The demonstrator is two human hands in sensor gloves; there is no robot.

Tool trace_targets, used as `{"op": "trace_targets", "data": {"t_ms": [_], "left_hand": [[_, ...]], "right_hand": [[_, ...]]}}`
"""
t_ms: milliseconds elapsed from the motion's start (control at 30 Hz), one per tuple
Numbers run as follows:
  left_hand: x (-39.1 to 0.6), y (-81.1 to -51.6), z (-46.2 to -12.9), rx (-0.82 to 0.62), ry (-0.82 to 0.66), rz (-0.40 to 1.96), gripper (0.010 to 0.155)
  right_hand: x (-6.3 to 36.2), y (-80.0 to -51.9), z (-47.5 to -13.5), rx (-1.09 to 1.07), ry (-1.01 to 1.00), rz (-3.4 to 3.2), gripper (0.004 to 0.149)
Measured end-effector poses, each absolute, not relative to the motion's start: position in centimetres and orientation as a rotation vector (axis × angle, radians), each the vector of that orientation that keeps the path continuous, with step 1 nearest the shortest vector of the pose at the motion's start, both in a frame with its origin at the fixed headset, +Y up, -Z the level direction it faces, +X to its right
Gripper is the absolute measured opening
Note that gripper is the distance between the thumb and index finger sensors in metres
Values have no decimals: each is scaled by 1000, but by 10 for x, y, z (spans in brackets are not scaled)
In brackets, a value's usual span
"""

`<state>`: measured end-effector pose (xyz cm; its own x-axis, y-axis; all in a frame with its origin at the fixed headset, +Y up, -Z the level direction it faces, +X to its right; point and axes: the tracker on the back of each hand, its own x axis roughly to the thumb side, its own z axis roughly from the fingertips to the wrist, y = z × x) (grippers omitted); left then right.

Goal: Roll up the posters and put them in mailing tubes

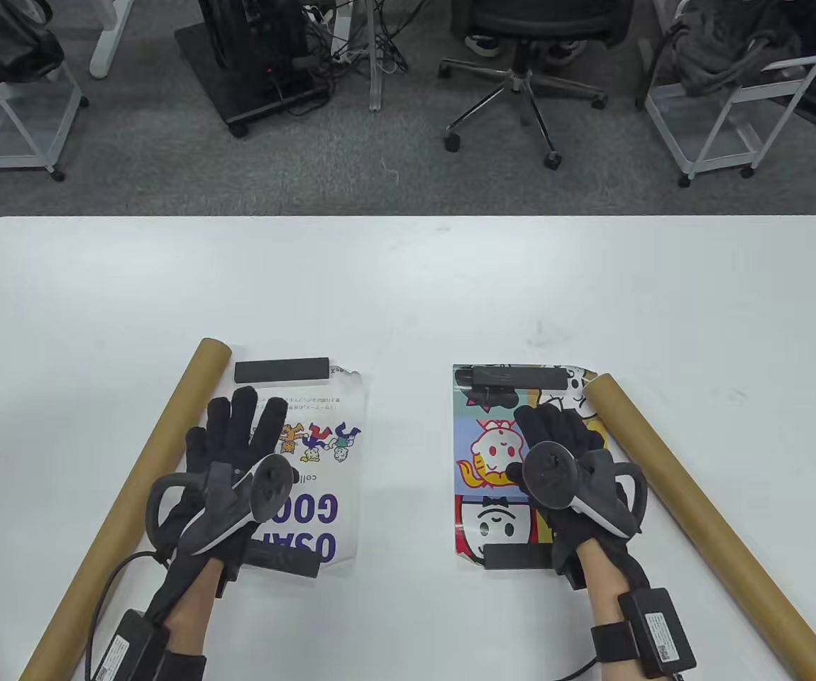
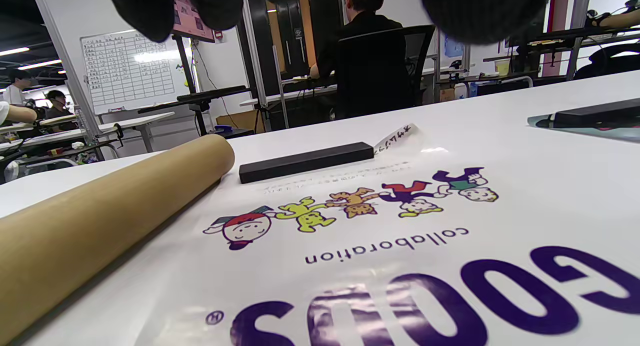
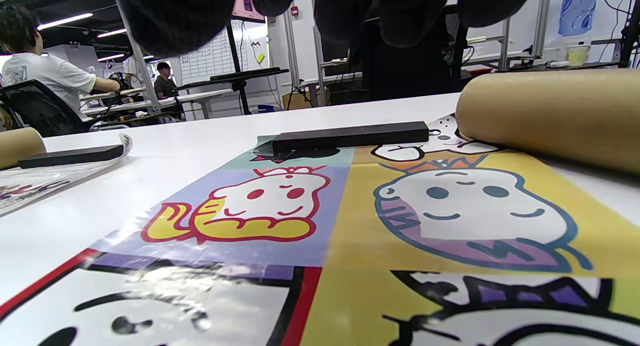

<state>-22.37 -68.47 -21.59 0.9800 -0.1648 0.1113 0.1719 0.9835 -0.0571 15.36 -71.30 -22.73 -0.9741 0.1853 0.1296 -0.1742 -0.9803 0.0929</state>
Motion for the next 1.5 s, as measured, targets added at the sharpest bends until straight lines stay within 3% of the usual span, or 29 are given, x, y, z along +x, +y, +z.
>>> {"op": "trace_targets", "data": {"t_ms": [700,833,1133,1500], "left_hand": [[-231,-693,-222,-124,-42,-126,87],[-234,-691,-226,-170,-11,-241,88],[-285,-683,-236,-242,171,-182,94],[-328,-720,-244,-418,371,-166,103]], "right_hand": [[158,-716,-228,185,155,2916,75],[160,-715,-228,178,150,2904,75],[158,-715,-228,196,160,2888,75],[153,-719,-227,211,208,2895,75]]}}
